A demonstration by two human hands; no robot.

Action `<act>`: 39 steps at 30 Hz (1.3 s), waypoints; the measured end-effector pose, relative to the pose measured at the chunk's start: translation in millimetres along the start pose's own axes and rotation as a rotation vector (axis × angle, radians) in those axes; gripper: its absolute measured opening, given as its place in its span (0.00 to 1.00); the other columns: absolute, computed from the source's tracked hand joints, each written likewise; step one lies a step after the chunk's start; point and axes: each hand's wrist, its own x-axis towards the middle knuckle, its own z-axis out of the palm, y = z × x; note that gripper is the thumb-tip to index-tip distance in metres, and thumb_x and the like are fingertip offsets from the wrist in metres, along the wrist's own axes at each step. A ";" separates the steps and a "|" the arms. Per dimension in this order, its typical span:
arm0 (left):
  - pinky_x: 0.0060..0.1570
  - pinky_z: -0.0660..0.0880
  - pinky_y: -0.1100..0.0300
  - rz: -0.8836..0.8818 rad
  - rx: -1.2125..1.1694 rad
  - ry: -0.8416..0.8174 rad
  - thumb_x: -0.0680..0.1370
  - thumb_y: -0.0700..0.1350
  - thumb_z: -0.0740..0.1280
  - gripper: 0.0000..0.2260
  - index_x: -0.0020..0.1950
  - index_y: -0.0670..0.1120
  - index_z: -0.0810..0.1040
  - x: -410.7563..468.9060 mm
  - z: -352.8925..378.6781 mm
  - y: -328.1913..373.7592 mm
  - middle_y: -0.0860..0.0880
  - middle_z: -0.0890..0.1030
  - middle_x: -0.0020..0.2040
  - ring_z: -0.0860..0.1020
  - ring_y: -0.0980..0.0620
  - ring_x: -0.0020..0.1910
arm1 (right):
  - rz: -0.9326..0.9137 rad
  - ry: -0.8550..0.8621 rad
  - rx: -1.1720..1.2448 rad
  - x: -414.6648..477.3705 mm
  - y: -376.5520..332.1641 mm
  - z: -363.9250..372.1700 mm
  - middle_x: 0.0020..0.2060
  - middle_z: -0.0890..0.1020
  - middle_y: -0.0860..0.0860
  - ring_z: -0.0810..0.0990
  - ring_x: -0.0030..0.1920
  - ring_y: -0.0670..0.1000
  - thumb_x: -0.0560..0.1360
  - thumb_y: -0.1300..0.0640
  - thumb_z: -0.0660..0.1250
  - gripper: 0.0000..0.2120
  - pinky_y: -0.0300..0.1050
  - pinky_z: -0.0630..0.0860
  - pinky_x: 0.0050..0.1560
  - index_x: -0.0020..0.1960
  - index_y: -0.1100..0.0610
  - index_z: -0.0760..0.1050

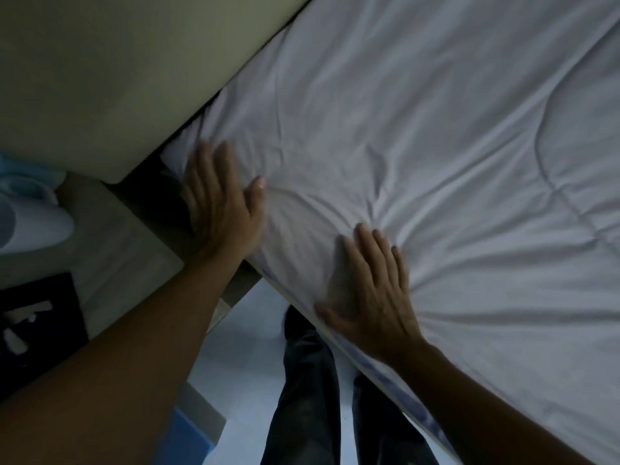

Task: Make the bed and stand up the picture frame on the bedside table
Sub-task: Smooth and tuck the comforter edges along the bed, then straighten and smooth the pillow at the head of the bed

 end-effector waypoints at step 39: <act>0.57 0.73 0.55 0.359 -0.295 -0.675 0.81 0.55 0.59 0.18 0.64 0.45 0.75 -251.0 -209.5 241.4 0.45 0.78 0.62 0.77 0.45 0.59 | 0.715 0.322 0.595 -307.2 88.4 -236.9 0.41 0.83 0.46 0.82 0.37 0.45 0.77 0.58 0.66 0.08 0.30 0.72 0.30 0.52 0.47 0.81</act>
